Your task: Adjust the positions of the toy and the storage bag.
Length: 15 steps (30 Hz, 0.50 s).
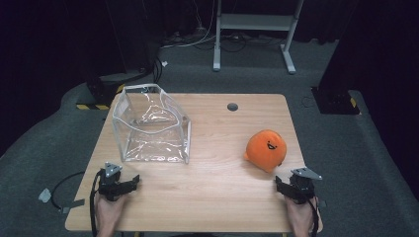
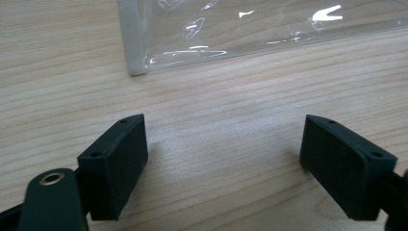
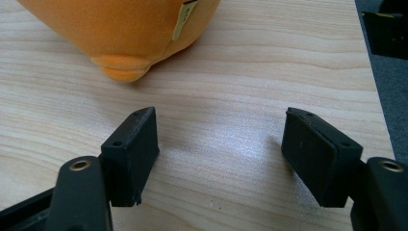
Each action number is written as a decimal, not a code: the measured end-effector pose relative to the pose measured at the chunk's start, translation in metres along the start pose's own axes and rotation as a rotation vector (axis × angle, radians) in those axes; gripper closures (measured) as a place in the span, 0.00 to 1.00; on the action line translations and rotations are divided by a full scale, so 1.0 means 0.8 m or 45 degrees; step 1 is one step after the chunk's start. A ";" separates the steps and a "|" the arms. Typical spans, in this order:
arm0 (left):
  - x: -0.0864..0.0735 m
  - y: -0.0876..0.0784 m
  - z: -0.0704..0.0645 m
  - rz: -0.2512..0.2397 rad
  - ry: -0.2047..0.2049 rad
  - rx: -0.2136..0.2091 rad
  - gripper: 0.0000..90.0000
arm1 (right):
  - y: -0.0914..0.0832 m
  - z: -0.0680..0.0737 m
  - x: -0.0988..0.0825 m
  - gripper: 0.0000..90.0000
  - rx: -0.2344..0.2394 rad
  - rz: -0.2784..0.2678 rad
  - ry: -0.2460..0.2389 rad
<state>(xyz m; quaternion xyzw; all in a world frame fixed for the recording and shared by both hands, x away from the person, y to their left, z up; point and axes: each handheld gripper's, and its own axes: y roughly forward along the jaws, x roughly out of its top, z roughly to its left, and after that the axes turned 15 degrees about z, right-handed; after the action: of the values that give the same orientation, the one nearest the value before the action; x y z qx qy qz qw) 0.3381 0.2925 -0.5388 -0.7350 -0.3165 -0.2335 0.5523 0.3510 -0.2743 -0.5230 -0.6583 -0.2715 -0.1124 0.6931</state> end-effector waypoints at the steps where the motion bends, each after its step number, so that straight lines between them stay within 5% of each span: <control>1: 0.000 0.000 0.000 0.000 -0.001 -0.003 0.18 | 0.000 0.000 0.000 0.32 0.001 0.000 0.000; 9: 0.001 0.001 0.000 0.002 0.007 -0.014 0.16 | 0.001 -0.001 0.001 0.28 0.013 0.002 -0.020; 15: -0.001 -0.003 0.002 0.017 0.012 -0.012 0.17 | -0.005 0.002 -0.006 0.36 0.061 -0.007 -0.021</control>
<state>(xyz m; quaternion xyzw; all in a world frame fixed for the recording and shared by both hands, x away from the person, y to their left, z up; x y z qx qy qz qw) 0.3358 0.2943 -0.5384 -0.7385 -0.3078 -0.2348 0.5520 0.3449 -0.2744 -0.5218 -0.6417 -0.2814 -0.1023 0.7061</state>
